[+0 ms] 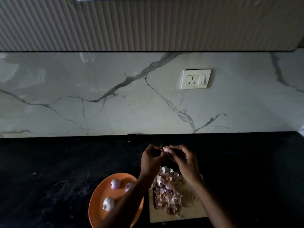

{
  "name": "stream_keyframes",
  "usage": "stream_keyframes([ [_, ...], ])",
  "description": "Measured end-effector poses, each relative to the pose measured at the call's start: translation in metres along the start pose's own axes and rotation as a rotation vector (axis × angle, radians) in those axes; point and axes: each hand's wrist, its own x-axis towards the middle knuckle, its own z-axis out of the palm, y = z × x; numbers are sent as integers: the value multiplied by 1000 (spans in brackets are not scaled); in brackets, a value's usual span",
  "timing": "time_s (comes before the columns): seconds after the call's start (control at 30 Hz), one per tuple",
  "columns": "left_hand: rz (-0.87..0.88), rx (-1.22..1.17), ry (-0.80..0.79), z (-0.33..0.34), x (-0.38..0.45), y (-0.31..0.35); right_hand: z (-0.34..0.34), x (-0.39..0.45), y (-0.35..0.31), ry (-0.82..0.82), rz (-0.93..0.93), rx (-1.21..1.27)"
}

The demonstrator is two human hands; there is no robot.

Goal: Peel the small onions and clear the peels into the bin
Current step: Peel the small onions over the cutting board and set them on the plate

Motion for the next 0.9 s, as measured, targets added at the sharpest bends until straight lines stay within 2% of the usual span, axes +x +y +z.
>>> stream_keyframes([
  [0.17,76,37,5,-1,-3,1,0,-4,-6,-4,-14,25],
  [0.33,63,26,1,-1,-4,-1,1,-7,-9,-15,5,-1],
  [0.5,49,-110,-29,-3,-4,6,0,-3,-13,1,-11,6],
  [0.57,23,-165,-56,-4,-2,12,-2,0,-16,5,22,97],
  [0.63,-35,-241,-72,-4,-1,16,-2,1,-18,8,38,183],
  [0.77,-166,-461,-125,-3,-3,20,-3,2,-17,13,31,201],
  [0.9,-143,-424,-141,-7,-1,14,-4,1,-12,-37,50,172],
])
